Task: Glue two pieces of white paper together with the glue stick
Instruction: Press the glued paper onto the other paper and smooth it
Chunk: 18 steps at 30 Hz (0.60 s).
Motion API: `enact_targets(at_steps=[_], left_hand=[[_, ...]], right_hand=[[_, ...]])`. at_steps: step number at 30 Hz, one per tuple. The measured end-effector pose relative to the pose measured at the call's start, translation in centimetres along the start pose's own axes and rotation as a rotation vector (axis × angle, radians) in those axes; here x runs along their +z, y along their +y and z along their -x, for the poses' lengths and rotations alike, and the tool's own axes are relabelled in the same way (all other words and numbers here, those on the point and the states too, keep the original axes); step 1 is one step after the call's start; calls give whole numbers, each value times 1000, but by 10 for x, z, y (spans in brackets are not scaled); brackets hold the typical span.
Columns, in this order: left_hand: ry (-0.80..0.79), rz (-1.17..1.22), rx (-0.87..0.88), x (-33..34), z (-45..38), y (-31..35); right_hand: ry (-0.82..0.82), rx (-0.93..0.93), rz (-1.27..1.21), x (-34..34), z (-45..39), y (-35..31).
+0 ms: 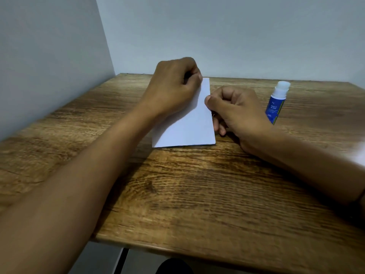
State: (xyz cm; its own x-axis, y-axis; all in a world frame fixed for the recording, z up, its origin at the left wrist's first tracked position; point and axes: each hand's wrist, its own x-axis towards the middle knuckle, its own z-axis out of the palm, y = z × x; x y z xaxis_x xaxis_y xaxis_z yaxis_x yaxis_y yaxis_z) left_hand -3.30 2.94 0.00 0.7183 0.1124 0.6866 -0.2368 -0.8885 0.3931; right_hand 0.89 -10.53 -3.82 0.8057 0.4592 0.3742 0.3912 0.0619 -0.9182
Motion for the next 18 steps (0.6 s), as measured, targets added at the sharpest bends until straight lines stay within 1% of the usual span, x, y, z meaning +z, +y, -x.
enact_targets(at_steps=[2, 4, 8, 10, 14, 18], left_hand=[[140, 10, -130, -4, -4, -6], [237, 42, -256, -9, -7, -15], [279, 109, -429, -13, -7, -25], [252, 117, -470, -13, -7, -26], [113, 108, -513, -9, -6, -24], [108, 24, -545, -8, -5, -23]], right_hand=[[-28, 9, 8, 0, 0, 1], [-61, 37, -17, 0, 0, 1], [-85, 69, -33, 1, 0, 0], [-78, 94, -71, 0, 0, -1], [-62, 142, -141, 0, 1, -6], [-36, 151, -166, -2, 0, -10]])
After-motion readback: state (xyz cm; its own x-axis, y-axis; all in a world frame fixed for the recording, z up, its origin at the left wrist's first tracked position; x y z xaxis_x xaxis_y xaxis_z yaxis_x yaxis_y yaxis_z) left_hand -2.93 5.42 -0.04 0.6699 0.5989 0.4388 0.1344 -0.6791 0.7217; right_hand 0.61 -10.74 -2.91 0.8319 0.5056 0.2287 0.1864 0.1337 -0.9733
